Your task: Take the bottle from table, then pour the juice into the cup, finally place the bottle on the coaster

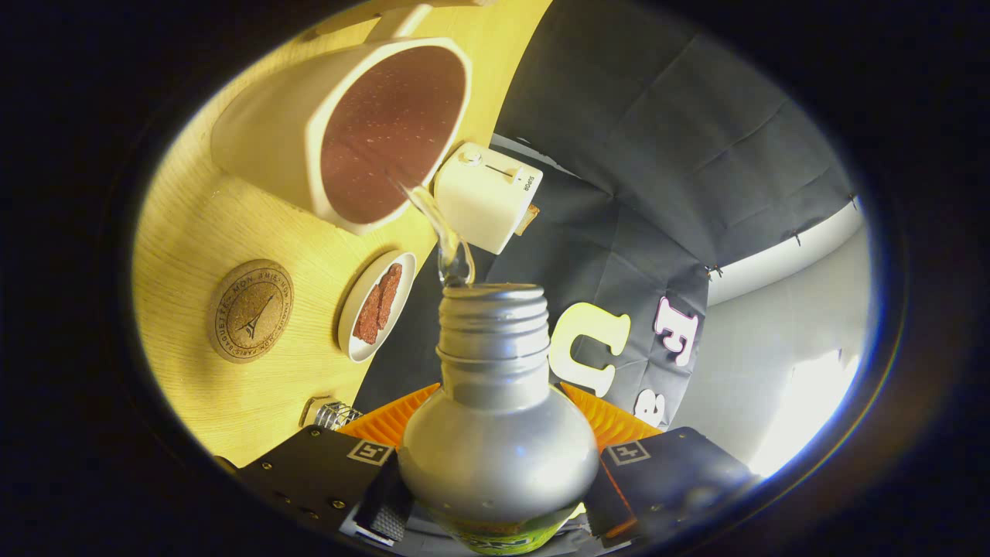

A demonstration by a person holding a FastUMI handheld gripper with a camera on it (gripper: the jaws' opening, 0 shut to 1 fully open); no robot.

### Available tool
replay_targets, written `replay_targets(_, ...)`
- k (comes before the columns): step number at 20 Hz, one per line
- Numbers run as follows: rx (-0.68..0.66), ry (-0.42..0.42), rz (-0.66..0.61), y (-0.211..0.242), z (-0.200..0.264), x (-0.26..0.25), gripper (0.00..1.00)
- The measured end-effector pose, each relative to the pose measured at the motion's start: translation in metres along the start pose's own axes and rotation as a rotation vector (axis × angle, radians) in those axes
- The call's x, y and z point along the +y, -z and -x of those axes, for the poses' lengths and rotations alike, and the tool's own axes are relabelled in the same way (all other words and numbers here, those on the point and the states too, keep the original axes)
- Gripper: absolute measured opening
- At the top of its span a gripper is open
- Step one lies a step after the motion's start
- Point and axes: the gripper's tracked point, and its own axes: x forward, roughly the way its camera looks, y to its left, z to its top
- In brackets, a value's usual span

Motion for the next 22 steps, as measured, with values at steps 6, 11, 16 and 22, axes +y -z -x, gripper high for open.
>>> replay_targets(6,-0.029,0.008,0.074,-0.01,0.009,0.013,0.84)
replay_targets(11,-0.038,-0.001,0.113,-0.012,0.007,0.012,0.84)
replay_targets(16,-0.06,0.033,0.174,-0.017,0.006,0.007,0.84)
replay_targets(22,-0.103,0.092,0.245,-0.033,0.014,-0.002,0.84)
